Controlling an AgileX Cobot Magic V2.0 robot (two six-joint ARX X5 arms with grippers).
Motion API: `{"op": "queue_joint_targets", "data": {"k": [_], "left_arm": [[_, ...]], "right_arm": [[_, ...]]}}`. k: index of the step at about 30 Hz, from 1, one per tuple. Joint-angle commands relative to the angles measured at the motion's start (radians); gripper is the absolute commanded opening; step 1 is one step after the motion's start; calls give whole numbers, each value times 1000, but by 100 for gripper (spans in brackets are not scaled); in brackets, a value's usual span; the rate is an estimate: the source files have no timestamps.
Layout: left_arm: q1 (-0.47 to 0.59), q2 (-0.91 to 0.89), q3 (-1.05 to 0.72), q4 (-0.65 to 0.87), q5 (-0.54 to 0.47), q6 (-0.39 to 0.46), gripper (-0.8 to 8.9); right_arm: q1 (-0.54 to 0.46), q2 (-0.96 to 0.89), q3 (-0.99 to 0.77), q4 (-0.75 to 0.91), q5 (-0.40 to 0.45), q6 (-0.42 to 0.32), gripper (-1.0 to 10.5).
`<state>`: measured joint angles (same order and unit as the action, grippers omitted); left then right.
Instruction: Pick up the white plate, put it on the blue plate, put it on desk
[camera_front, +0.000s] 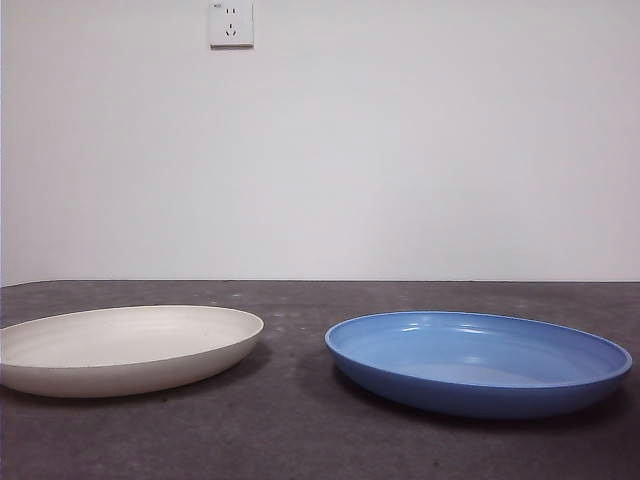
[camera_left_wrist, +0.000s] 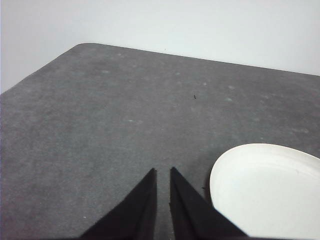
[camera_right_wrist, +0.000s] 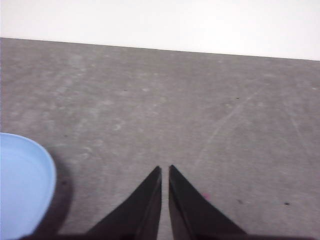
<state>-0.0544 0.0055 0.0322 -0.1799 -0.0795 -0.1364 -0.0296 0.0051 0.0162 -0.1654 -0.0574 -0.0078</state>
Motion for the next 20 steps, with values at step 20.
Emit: {"op": "queue_joint_targets", "data": {"k": [20], "left_arm": [[-41,129,120,43,-2,-78,16]], "right_arm": [[1,71,134,51,-128,439,10]]}}
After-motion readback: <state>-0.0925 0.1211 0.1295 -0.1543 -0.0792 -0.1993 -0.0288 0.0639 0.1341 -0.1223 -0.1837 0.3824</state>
